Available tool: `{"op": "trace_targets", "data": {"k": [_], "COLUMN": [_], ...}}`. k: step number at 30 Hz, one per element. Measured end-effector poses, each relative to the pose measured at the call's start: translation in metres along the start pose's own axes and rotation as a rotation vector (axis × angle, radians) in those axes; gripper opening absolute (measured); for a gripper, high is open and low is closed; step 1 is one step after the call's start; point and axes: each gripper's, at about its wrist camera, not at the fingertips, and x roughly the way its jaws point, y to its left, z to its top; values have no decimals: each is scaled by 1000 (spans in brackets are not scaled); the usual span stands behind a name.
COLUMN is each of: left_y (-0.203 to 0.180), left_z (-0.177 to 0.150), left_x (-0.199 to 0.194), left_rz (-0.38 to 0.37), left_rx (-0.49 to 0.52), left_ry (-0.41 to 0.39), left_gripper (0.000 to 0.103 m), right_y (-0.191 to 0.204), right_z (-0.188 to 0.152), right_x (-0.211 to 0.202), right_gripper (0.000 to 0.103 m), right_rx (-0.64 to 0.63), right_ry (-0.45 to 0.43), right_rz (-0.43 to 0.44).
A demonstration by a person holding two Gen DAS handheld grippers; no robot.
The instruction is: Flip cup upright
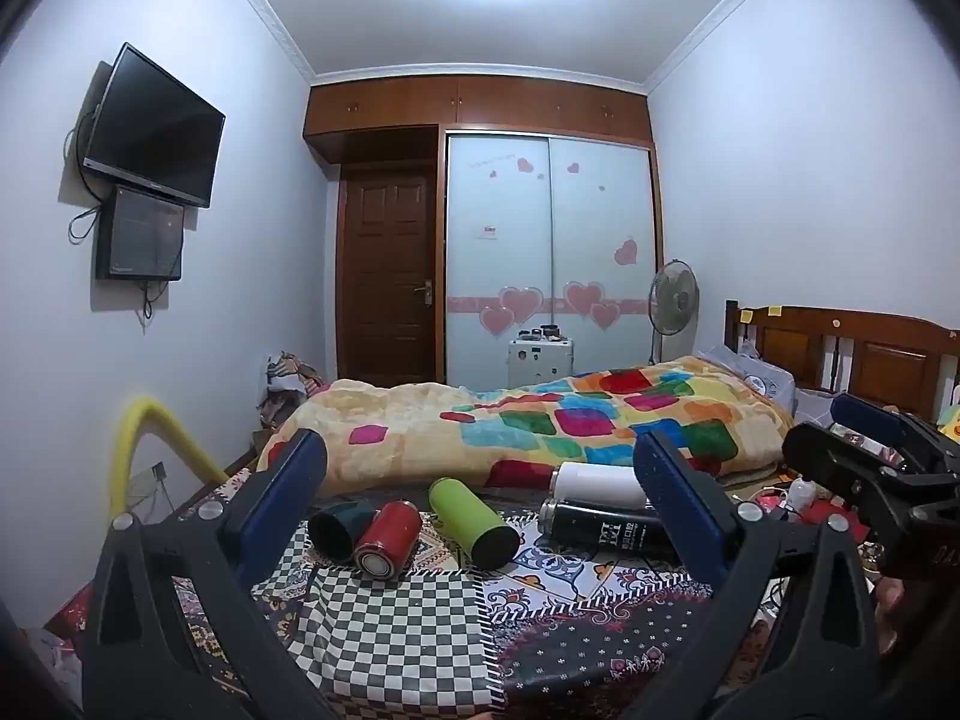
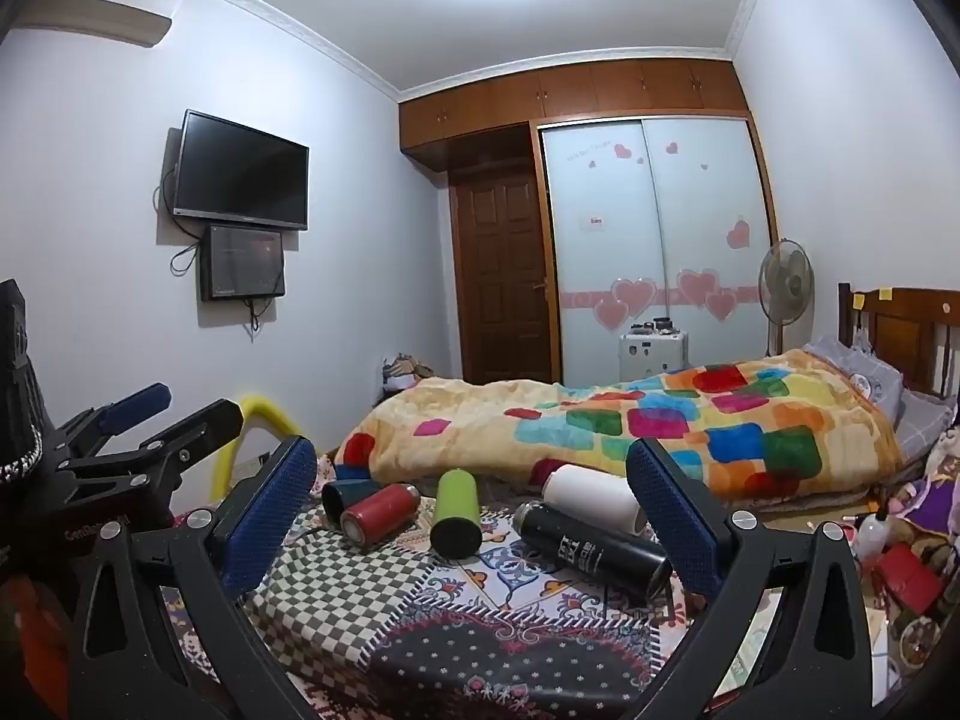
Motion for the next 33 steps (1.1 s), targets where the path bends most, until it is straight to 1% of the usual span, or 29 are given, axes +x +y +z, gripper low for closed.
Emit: {"op": "trace_targets", "data": {"k": [6, 8, 12, 20, 33], "left_y": [-3, 3, 6, 1, -1], "left_z": [-1, -2, -1, 0, -2], "left_x": [2, -2, -2, -3, 2], "left_rz": [-2, 17, 18, 27, 28], "left_rx": [12, 0, 2, 11, 0], "left_ry": [1, -7, -10, -15, -19], "left_gripper": [103, 103, 103, 103, 103], "right_y": [1, 1, 3, 4, 2], "right_z": [0, 1, 0, 3, 1], "right_x": [0, 1, 0, -1, 0], "right_gripper": [103, 103, 103, 103, 103], "right_rx": [-3, -5, -10, -16, -10], "right_ry": [4, 7, 1, 0, 1], "right_rz": [-1, -5, -13, -46, -52]}}
